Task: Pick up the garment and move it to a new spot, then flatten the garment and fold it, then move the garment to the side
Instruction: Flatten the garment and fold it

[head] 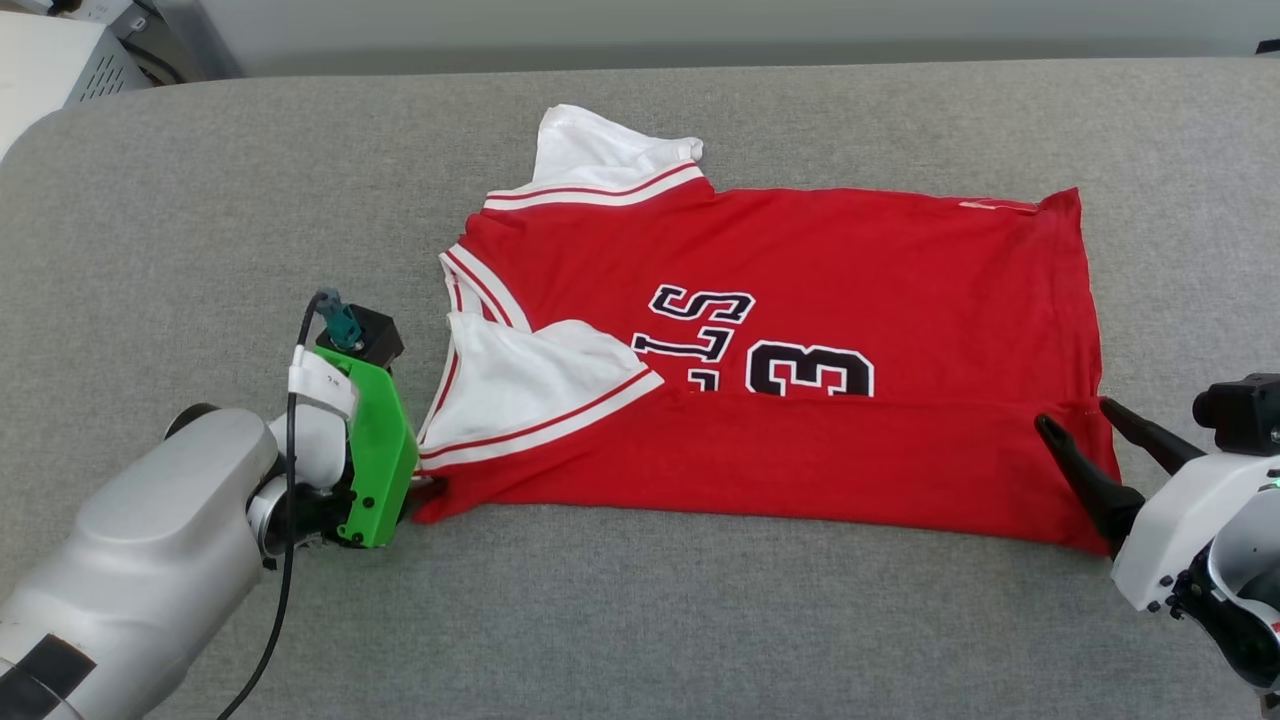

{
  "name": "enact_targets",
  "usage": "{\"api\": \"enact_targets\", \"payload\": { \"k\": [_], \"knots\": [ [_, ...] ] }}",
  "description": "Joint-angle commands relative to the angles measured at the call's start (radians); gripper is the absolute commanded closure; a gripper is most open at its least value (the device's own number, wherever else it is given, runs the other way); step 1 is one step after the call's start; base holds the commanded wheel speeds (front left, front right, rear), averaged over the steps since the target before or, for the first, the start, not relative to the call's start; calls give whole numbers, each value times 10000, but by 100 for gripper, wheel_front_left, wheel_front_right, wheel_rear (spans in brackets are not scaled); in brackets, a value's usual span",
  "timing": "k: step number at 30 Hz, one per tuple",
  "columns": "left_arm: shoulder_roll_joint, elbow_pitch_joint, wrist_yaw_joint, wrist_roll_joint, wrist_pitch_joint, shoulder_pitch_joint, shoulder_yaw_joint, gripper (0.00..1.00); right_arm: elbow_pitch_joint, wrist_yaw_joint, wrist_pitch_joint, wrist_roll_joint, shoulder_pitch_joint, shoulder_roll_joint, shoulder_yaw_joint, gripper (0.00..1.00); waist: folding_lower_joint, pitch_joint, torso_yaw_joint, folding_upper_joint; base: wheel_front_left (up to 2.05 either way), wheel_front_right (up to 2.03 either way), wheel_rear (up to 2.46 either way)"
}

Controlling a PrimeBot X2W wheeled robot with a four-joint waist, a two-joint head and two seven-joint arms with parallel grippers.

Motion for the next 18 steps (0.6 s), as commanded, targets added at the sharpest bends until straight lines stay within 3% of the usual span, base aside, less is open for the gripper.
{"api": "enact_targets", "payload": {
  "k": [1, 2, 3, 10, 18],
  "knots": [
    [-224, 113, -29, -97, 57, 432, -350, 51, 43, -7, -25, 30, -201, -28, 33, 0, 0, -21, 0, -1, 0, 0, 0],
    [-226, 122, -29, -107, 32, 434, -407, 82, 49, -7, -27, 41, -245, -47, 58, 0, 0, -36, 0, -1, 0, 0, 0],
    [-220, 141, -29, -117, -19, 427, -464, 100, 46, -7, -39, 39, -305, -85, 85, 0, 0, -68, 3, -1, 0, 0, 0],
    [151, -217, -29, -9, -929, 117, -550, 100, -216, -7, 315, -113, -771, -738, 85, 0, 0, -392, -21, -1, 0, 0, 0],
    [830, -1224, -29, 304, -1785, -94, -639, 100, -707, -7, 3146, 268, -743, -1705, -222, 0, 0, -570, 35, -1, 0, 0, 0]
  ]
}}
